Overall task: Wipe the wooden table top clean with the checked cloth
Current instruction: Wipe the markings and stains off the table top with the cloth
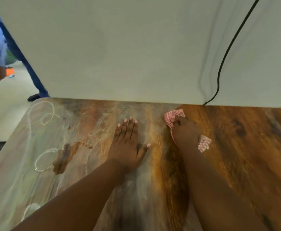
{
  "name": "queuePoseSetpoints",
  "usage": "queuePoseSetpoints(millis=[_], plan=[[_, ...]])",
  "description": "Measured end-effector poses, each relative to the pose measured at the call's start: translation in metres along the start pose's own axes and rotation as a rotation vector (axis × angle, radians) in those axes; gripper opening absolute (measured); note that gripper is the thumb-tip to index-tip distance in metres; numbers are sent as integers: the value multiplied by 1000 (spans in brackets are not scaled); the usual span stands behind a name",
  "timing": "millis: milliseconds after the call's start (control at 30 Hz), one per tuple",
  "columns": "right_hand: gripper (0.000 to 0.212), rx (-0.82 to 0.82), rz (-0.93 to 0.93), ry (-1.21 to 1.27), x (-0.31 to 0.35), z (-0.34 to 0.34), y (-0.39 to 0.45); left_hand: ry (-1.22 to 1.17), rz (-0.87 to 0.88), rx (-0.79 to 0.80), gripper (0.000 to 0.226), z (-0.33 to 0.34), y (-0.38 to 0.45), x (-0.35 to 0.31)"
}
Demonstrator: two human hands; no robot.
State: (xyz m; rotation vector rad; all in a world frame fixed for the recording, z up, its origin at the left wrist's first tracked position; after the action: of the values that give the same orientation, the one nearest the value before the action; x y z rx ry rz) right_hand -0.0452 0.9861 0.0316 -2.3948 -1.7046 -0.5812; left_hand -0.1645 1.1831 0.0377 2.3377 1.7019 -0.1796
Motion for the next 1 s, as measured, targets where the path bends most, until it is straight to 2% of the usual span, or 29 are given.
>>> queuePoseSetpoints(millis=[133,233,300,333,400,500,600,667,767,800,867,1000], plan=[[32,124,-130,-23,30,11,23,-8,17,-67,85,2,4,4],[41,252,-409,-108,20,3,-5,-32,28,-99,83,4,3,6],[38,345,-575,-57,-2,-16,-42,-35,28,-97,82,6,4,6],[37,325,-607,-20,-14,-24,-42,-37,26,-98,82,6,4,6],[33,246,-504,-19,-25,-27,-6,-39,21,-103,84,7,4,6],[30,101,-214,-60,0,-12,58,-35,16,-119,84,6,4,6],[40,0,-31,-63,36,-2,63,-26,20,-113,83,5,5,5],[34,6,-83,-85,43,5,46,-19,25,-110,84,4,5,4],[40,151,-460,-31,35,11,18,-18,20,-120,84,4,5,4],[41,205,-535,-11,31,7,17,-19,22,-114,83,4,5,4],[38,245,-510,-16,30,0,27,-18,23,-106,84,4,4,5],[31,95,-241,-89,69,16,40,-36,41,-99,83,2,5,3]])
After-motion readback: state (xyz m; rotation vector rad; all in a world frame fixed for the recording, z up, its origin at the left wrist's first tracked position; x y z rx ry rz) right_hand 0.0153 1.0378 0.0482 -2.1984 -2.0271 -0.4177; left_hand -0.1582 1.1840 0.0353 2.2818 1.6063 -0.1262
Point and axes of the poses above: each hand's wrist, its own y-axis towards the middle knuckle, its own z-axis out of the palm, x = y × z, the point moved 1 cm from there along y, towards the middle knuckle, and after that the axes turned 14 degrees about z, right-handed, at the moved point
